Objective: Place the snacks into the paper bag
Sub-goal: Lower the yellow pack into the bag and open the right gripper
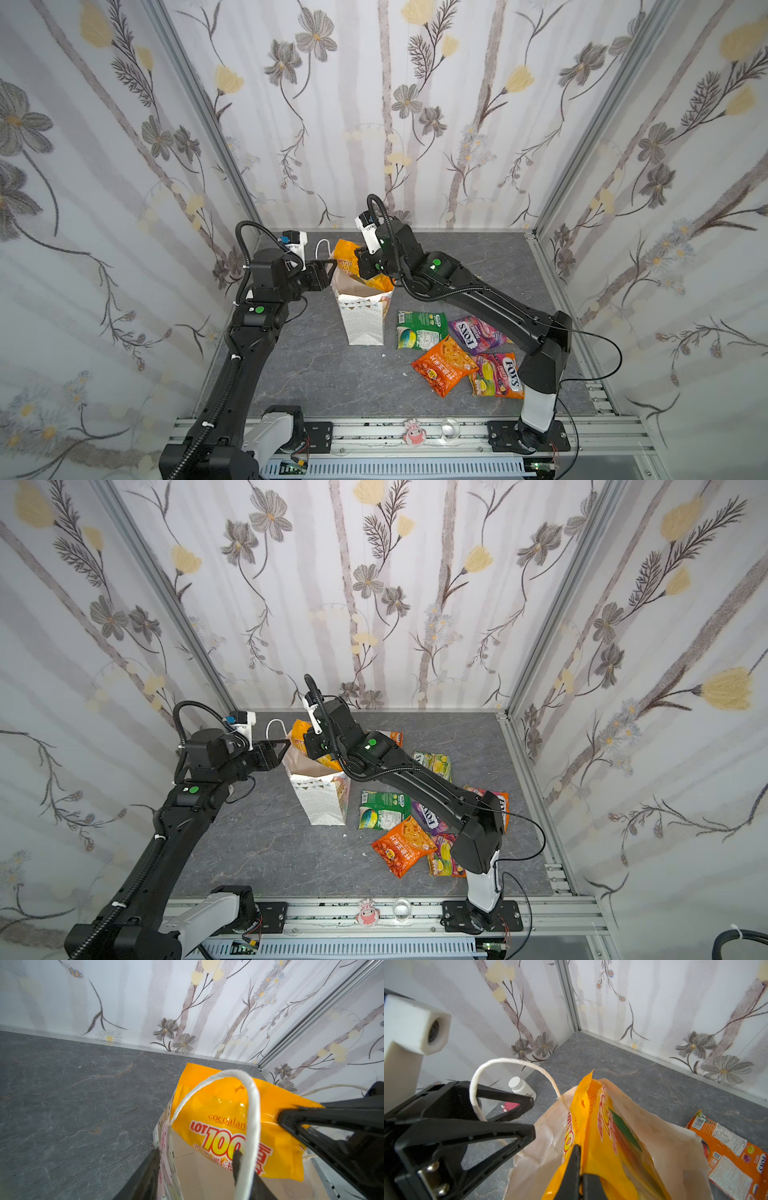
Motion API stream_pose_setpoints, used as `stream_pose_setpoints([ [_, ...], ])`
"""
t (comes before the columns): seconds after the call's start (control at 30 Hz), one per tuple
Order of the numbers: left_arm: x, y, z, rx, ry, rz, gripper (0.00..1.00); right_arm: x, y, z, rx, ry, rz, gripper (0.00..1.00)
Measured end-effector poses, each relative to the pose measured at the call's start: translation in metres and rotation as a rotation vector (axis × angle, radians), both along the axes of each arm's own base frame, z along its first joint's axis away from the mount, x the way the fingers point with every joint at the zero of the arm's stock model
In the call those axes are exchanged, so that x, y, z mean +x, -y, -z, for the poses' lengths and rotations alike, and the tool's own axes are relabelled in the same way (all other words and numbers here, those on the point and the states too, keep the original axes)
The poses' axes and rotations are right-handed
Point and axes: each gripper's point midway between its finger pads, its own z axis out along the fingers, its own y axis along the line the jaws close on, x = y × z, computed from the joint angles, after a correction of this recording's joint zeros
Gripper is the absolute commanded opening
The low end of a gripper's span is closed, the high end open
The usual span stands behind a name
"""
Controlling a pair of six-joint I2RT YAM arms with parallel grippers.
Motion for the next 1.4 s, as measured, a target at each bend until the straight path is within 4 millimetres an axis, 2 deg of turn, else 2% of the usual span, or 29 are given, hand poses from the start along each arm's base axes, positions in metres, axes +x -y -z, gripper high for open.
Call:
stream_pose_setpoints([
  [0.4, 0.000, 0.000, 0.001, 0.000, -0.003, 0.000, 0.56, -0.004, 0.007, 0.004, 0.010, 0.001, 0.009, 0.01],
  [0.53, 0.000, 0.000, 0.001, 0.001, -0.002, -0.001, 0.56, -0.003, 0.007, 0.005, 0.010, 0.001, 0.010, 0.11],
  [0.63, 0.001, -0.002, 0.000, 0.004, 0.000, -0.011, 0.57, -0.003, 0.007, 0.003, 0.014, 0.006, 0.012, 0.28],
  [0.67, 0.001, -0.002, 0.000, 0.005, 0.000, -0.011, 0.57, -0.002, 0.006, 0.003, 0.016, 0.007, 0.013, 0.29],
  [0.73, 0.001, -0.002, 0.000, 0.005, 0.000, -0.013, 0.57, -0.002, 0.005, -0.001, 0.028, 0.017, 0.013, 0.26],
  [0.87, 0.002, -0.003, 0.001, 0.007, 0.001, -0.018, 0.57, -0.003, 0.004, -0.014, 0.063, 0.042, 0.010, 0.27],
  [1.1, 0.002, -0.003, 0.001, 0.007, 0.001, -0.019, 0.57, -0.009, 0.001, -0.021, 0.077, 0.052, -0.002, 0.30],
  [1.23, 0.002, -0.004, 0.001, 0.007, 0.001, -0.020, 0.57, -0.021, -0.004, -0.037, 0.086, 0.079, -0.015, 0.33],
  [1.4, 0.002, -0.004, 0.001, 0.007, 0.001, -0.021, 0.57, -0.052, 0.000, -0.080, 0.109, 0.155, -0.025, 0.35],
])
